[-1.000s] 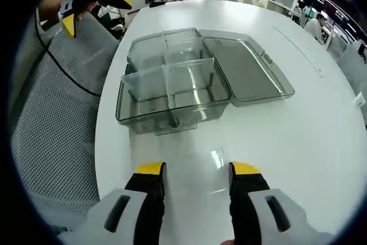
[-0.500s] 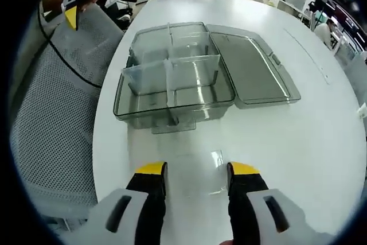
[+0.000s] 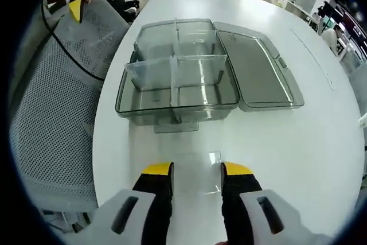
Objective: Insert the divider into the dual guide fixture by aligning both edges with the guide slots and pushing it downward to the bottom, including one-sided entry, uneven engagement, binding, and posture correction.
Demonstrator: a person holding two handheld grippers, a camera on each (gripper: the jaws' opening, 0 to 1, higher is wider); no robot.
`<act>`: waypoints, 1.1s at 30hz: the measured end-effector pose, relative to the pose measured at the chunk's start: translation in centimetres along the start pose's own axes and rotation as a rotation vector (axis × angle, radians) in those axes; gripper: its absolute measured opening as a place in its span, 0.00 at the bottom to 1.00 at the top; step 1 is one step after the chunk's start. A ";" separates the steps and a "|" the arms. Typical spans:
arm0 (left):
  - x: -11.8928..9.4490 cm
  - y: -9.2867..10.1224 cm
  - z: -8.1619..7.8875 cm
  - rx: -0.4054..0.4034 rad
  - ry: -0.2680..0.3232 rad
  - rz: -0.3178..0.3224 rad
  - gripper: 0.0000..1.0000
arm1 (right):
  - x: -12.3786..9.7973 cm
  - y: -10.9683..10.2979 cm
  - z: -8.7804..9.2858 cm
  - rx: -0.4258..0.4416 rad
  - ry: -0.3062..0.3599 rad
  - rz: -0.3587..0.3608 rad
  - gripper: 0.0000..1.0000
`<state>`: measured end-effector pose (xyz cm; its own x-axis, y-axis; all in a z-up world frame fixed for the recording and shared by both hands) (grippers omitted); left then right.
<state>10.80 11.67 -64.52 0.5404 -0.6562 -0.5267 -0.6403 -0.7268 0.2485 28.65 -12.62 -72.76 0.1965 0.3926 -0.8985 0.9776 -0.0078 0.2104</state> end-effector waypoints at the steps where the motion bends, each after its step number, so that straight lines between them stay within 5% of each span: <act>1: 0.0 0.0 0.0 0.000 0.000 0.000 0.61 | -0.1 -0.1 -0.1 -0.001 -0.003 -0.003 0.28; 33: 0.4 0.2 -0.5 0.019 0.013 0.015 0.60 | -2.4 -1.2 0.4 0.082 0.021 0.030 0.27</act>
<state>11.14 11.16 -64.23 0.5381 -0.6694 -0.5122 -0.6582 -0.7133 0.2408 27.05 -13.91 -71.01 0.2249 0.4105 -0.8837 0.9744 -0.0950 0.2039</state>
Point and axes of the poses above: the point that each gripper's makers call its tool centre point, and the gripper's own axes: x roughly forward along the fingers, y roughly to its right, z roughly out of its underside, the point moved 10 cm from there along -x, roughly backward along the fingers, and after that the axes turned 12 degrees about z, right-handed, at the moved point
